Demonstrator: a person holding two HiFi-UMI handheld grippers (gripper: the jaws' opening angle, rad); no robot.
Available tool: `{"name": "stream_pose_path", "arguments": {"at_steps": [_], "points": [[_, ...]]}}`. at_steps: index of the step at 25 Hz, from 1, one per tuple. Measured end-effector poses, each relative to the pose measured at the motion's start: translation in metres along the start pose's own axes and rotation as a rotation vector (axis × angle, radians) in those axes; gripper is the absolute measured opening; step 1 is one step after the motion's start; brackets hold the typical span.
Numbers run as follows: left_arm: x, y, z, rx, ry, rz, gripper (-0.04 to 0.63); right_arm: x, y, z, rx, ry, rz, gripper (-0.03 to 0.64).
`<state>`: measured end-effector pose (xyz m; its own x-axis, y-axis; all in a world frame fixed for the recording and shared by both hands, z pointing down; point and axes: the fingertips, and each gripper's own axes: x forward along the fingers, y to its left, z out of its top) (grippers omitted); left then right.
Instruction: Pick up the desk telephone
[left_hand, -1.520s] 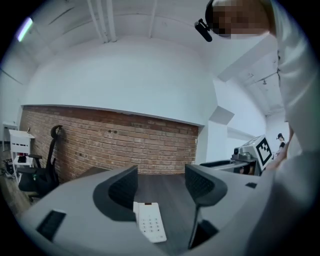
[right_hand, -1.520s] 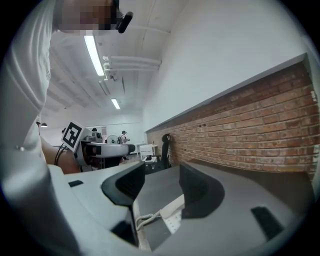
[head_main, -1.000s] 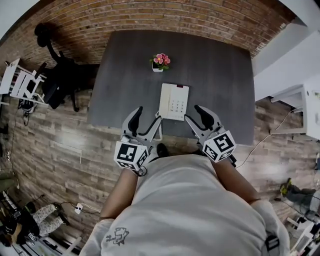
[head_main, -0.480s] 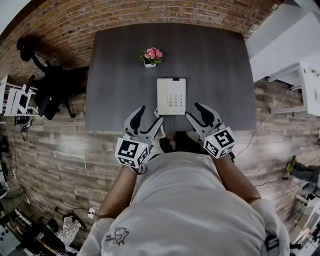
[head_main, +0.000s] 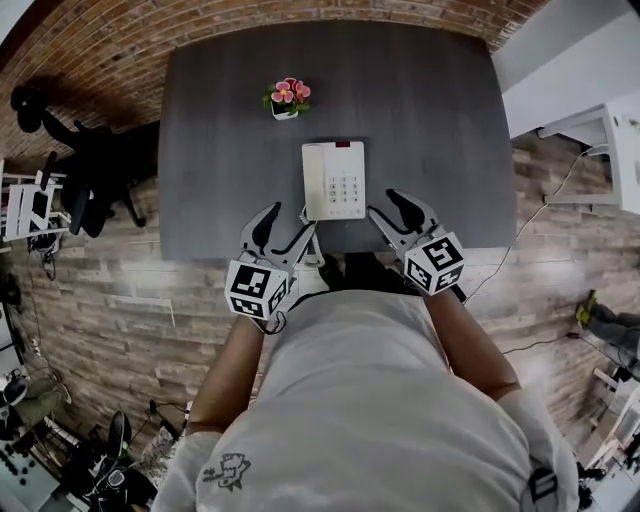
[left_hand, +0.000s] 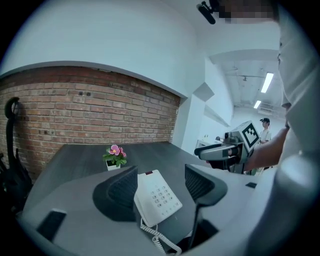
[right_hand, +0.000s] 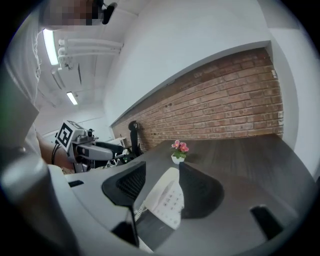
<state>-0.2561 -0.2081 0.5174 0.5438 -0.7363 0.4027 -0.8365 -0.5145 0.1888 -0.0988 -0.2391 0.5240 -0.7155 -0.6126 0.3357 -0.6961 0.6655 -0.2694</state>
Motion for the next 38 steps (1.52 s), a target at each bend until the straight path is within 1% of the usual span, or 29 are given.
{"name": "stream_pose_path", "arguments": {"at_steps": [5, 7, 11, 14, 17, 20, 24, 27, 29, 34, 38], "points": [[0.026, 0.009, -0.013, -0.107, 0.031, -0.072, 0.313, 0.016, -0.02, -0.029, 0.054, 0.079, 0.017, 0.213], [0.038, 0.016, -0.021, -0.115, 0.068, -0.084, 0.314, 0.025, -0.028, -0.037, 0.078, 0.096, 0.021, 0.213], [0.064, 0.031, -0.045, -0.113, 0.17, -0.087, 0.316, 0.041, -0.043, -0.057, 0.111, 0.148, 0.032, 0.213], [0.08, 0.041, -0.069, -0.149, 0.244, -0.108, 0.321, 0.052, -0.053, -0.073, 0.125, 0.198, 0.039, 0.212], [0.094, 0.046, -0.088, -0.19, 0.282, -0.157, 0.327, 0.062, -0.062, -0.088, 0.136, 0.241, 0.047, 0.199], [0.105, 0.047, -0.104, -0.195, 0.309, -0.204, 0.339, 0.072, -0.071, -0.108, 0.151, 0.295, 0.058, 0.198], [0.117, 0.053, -0.128, -0.256, 0.356, -0.232, 0.358, 0.082, -0.08, -0.139, 0.215, 0.367, 0.075, 0.185], [0.128, 0.06, -0.139, -0.347, 0.346, -0.253, 0.364, 0.088, -0.084, -0.159, 0.26, 0.408, 0.094, 0.173], [0.135, 0.061, -0.144, -0.391, 0.338, -0.277, 0.368, 0.092, -0.086, -0.167, 0.291, 0.421, 0.108, 0.169], [0.147, 0.065, -0.155, -0.436, 0.346, -0.312, 0.374, 0.101, -0.092, -0.178, 0.324, 0.464, 0.117, 0.167], [0.156, 0.069, -0.156, -0.479, 0.331, -0.329, 0.377, 0.106, -0.092, -0.185, 0.339, 0.49, 0.147, 0.166]]}}
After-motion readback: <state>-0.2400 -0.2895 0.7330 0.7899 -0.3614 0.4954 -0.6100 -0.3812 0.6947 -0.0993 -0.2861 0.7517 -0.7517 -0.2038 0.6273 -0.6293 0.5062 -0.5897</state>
